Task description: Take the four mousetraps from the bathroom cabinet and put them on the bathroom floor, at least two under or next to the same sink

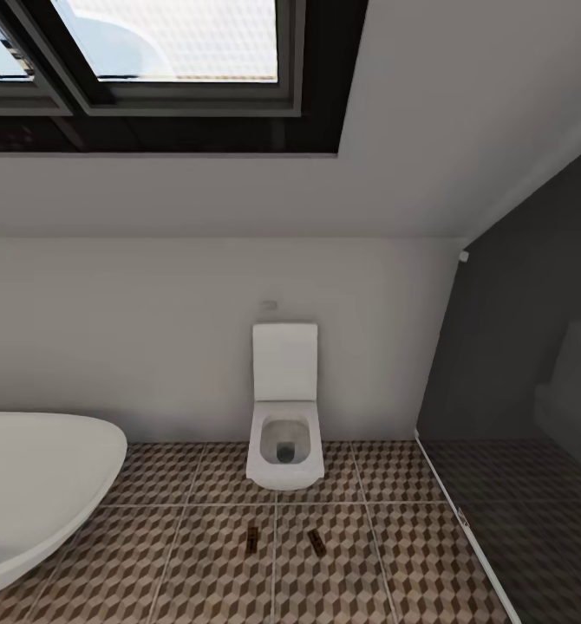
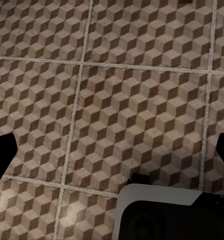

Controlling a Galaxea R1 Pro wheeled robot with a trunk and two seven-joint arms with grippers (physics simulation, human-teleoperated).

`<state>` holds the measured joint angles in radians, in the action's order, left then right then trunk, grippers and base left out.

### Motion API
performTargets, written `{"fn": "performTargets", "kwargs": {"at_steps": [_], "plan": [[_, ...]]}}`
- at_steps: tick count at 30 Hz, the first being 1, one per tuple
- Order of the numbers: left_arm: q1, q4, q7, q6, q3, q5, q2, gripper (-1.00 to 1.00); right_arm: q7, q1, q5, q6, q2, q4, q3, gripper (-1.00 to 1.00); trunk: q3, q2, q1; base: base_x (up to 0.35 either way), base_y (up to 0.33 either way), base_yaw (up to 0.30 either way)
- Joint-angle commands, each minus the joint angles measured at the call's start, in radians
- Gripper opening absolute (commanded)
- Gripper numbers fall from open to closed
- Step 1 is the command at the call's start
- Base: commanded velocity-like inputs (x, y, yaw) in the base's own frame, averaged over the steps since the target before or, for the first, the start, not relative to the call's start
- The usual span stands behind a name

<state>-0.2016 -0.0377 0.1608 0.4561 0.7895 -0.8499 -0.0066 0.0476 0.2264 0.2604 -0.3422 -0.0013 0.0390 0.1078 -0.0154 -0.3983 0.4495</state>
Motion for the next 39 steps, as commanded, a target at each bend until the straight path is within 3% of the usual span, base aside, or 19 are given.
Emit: {"fn": "performTargets", "kwargs": {"at_steps": [1, 24, 39], "plan": [[-0.001, -0.002, 0.005, 0.003, 0.006, 0.002, 0.000, 1.00, 0.005, 0.001, 0.005, -0.003, 0.000, -0.001, 0.009, 1.00, -0.002, -0.002, 0.001, 0.000, 0.000, 0.000], [-0.001, -0.002, 0.005, 0.003, 0.006, 0.002, 0.000, 1.00, 0.001, -0.001, 0.006, -0.004, 0.002, -0.001, 0.008, 1.00, 0.027, -0.002, 0.001, 0.000, 0.000, 0.000], [0.006, -0.002, 0.003, 0.004, 0.007, 0.002, 0.000, 1.00, 0.001, -0.001, 0.008, -0.006, 0.002, -0.001, 0.007, 1.00, 0.031, -0.002, 0.001, 0.000, 0.000, 0.000]]}}
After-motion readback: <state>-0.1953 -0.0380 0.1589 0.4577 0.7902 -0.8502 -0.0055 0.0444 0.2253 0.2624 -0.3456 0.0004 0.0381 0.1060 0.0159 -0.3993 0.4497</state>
